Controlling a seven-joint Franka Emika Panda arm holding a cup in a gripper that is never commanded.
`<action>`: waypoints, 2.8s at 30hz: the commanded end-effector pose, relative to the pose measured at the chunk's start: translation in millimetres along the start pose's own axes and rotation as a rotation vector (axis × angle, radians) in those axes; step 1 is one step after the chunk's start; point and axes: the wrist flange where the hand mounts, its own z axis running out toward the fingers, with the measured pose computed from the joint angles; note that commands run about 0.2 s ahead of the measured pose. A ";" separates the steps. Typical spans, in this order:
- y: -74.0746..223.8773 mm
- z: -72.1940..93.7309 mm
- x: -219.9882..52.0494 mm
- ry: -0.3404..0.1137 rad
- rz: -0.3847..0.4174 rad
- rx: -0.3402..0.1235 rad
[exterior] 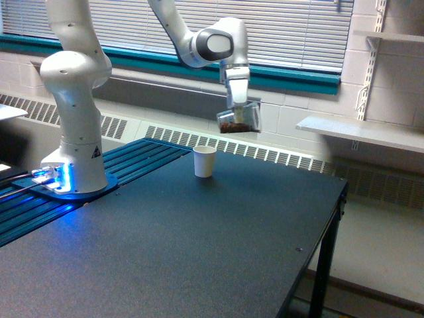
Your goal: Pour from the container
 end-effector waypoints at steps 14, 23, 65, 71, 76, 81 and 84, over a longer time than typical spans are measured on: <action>-6.7 -9.6 -74.2 0.015 -0.036 -0.049; -8.4 -6.5 -111.7 -0.012 -0.075 -0.066; 31.7 25.0 -171.1 -0.144 -0.061 -0.112; 30.0 24.3 -166.9 -0.152 -0.077 -0.114; 29.1 26.1 -168.4 -0.171 -0.095 -0.120; 27.6 27.9 -171.8 -0.197 -0.106 -0.122; 32.2 32.4 -171.6 -0.213 -0.106 -0.137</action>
